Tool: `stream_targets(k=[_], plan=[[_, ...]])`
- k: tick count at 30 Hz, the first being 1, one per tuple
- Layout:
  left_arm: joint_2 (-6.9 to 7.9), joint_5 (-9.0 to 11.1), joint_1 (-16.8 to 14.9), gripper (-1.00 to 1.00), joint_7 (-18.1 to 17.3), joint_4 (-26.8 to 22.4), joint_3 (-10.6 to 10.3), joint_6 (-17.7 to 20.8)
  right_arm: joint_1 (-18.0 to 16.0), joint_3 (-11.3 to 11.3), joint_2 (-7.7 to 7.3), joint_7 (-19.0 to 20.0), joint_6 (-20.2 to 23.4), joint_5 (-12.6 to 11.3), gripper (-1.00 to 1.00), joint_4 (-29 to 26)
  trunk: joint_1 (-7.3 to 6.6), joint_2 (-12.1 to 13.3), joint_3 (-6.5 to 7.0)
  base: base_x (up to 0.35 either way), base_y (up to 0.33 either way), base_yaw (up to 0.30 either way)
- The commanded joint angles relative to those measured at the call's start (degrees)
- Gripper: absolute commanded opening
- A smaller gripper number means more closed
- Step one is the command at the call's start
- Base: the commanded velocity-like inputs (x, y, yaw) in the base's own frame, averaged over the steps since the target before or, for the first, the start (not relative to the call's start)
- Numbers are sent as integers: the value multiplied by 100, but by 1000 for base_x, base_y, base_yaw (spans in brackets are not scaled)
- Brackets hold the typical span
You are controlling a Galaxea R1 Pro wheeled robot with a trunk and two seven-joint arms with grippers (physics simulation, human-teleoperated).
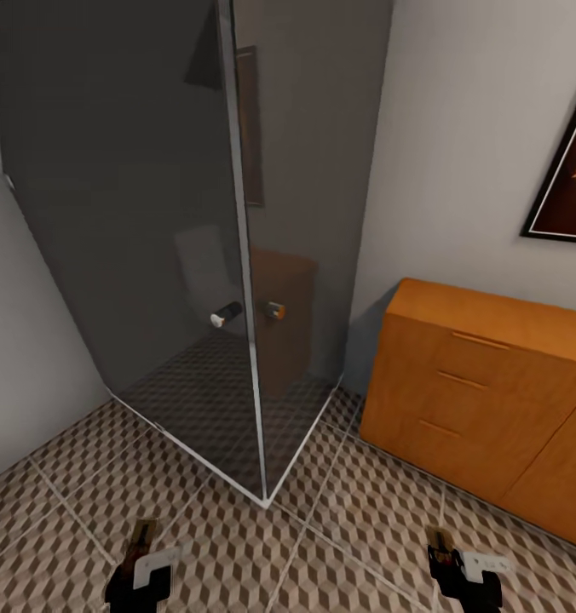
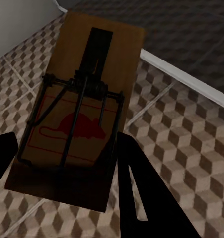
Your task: Take the four mousetraps from the cabinet in the bathroom and place them on the bathroom floor. Make sure all four end up on the same floor surface, and ensure that at least two of them are either under or directly next to the same bathroom sink.
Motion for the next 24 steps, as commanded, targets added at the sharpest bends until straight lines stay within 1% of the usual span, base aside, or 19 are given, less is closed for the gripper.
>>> stream_targets(k=[1, 5, 7, 11, 16, 24], plan=[[7, 87, -9, -100, 20, 22, -26, -23, -3, -14, 1, -3, -17, 29, -100, 3, 0, -3, -5, 0, 0, 202], [44, 545, -9, -100, 12, 22, 25, -33, -3, -14, 1, -3, -17, 29, -100, 3, 0, -3, -5, 0, 0, 202], [53, 647, -9, -100, -2, 22, 30, -32, -3, -14, 1, -3, -17, 29, -100, 3, 0, -3, -5, 0, 0, 203], [56, 729, -9, -100, -26, 22, 29, -23, -3, -14, 1, -3, -17, 29, -100, 13, 0, -3, -5, 0, 0, 206], [36, 748, -9, -100, -65, 22, 26, -15, -3, -9, 1, -3, -18, 29, -100, 95, 0, -3, -5, 0, 0, 216], [31, 750, -9, -100, -268, 22, 26, -10, -3, -5, 1, -3, -22, 29, -100, 117, 0, -3, -5, 0, 0, 229]])
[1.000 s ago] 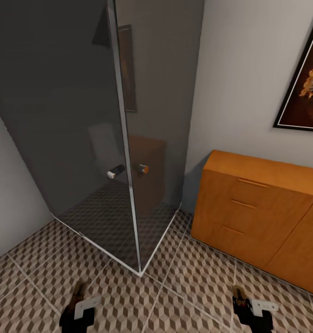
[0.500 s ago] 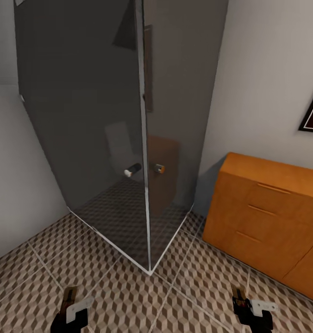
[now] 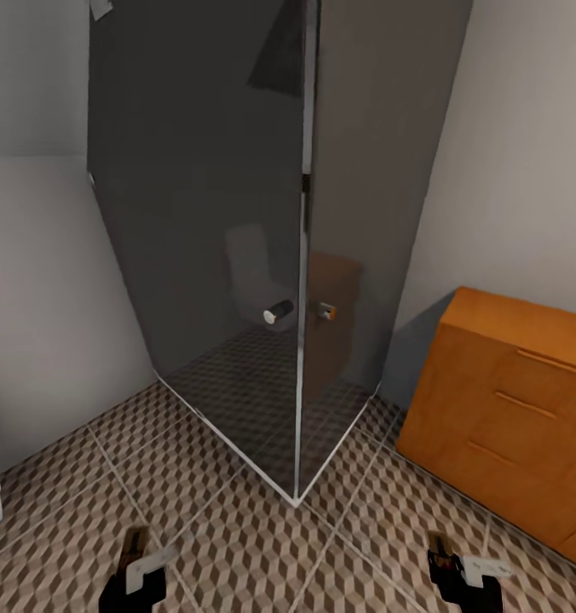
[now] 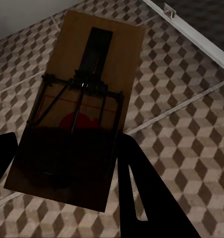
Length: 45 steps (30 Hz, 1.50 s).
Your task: Take the four mousetraps from the cabinet in the bathroom and place them on the bathroom floor. Make sure all four end up on the same floor surface, and ensure that at least two of them are either under or directly next to the same bathroom sink.
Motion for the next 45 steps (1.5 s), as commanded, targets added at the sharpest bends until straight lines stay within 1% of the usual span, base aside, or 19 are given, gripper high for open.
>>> stream_targets(k=[1, 33, 38, 45], plan=[[-6, -10, -9, -100, 33, 21, -37, -14, -3, -15, 1, -3, -19, 29, -100, 4, 0, -3, -5, 0, 0, 236], [-13, -10, -9, -100, 27, 21, -39, -5, -3, -14, 1, -3, -22, 29, -100, 4, 0, -3, -5, 0, 0, 250], [20, -10, -9, -100, 39, 21, -37, -5, -3, -14, 1, -3, -20, 29, -100, 4, 0, -3, -5, 0, 0, 252], [28, -10, -9, -100, 33, 21, -37, -5, -3, -19, 1, -3, -17, 29, -100, 4, 0, -3, -5, 0, 0, 253]])
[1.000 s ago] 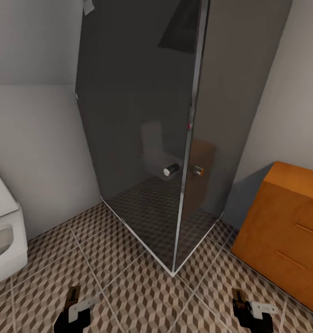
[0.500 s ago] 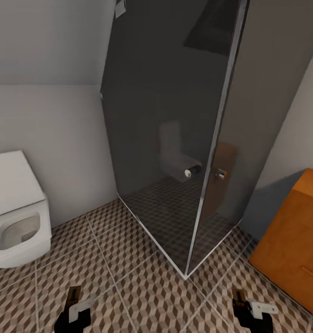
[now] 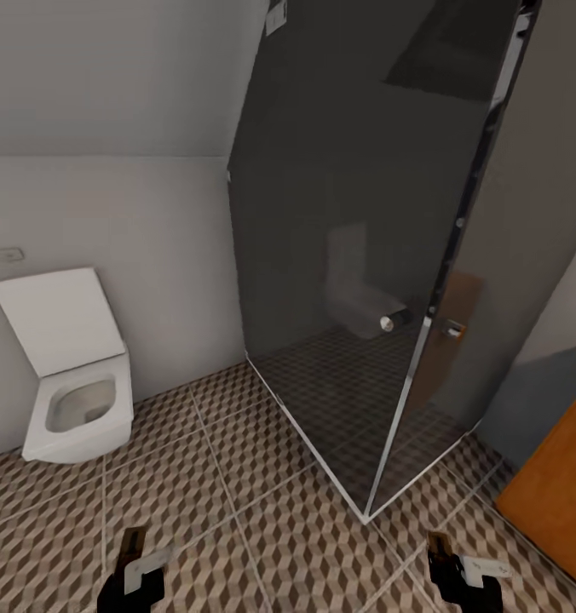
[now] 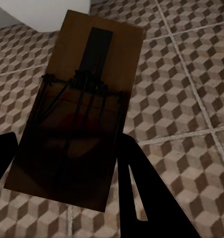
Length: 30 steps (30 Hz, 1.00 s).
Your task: Take the four mousetraps from the cabinet in the bathroom and place them on the bathroom floor. Make sure all four end up on the same floor surface, and ensure that at least two of them are either under or directly next to the same bathroom sink.
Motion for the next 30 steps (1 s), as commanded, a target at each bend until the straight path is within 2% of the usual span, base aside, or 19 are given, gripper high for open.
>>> stream_targets(k=[1, 30], plan=[[-5, -11, -9, -100, 39, 21, -38, -14, -3, -13, 1, -3, -19, 30, -100, 3, 0, -3, -5, 0, 0, 253], [-4, -11, -9, -100, 39, 21, -38, -14, -3, -10, 1, -3, -22, 29, -100, 3, 0, -3, -5, 0, 0, 253]])
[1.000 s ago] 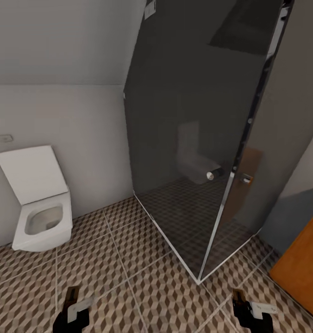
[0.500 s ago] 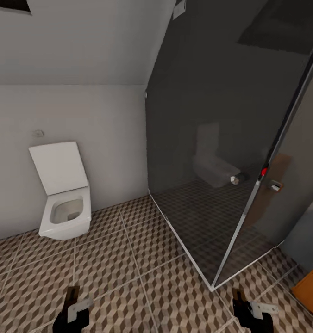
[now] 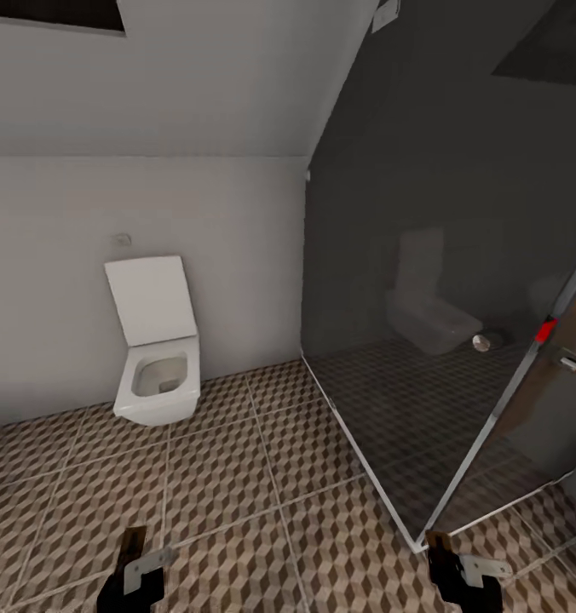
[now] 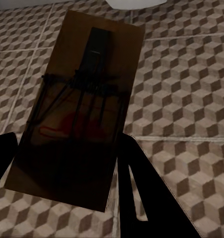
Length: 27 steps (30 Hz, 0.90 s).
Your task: Take the four mousetraps from the cabinet in the bathroom and place them on the bathroom floor. Make sure all four end up on the same floor surface, and ensure that at least two of them are either under or directly next to the same bathroom sink.
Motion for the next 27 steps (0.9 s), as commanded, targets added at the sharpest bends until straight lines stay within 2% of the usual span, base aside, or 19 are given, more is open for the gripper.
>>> stream_targets(k=[1, 27], plan=[[-6, -11, -9, -100, 39, 21, -38, -14, -3, -15, 1, -3, -17, 29, -100, 3, 0, -3, -5, 0, 0, 253], [-6, -11, -9, -100, 39, 21, -38, -14, -3, -15, 2, -3, -17, 29, -100, 3, 0, -3, -5, 0, 0, 253]])
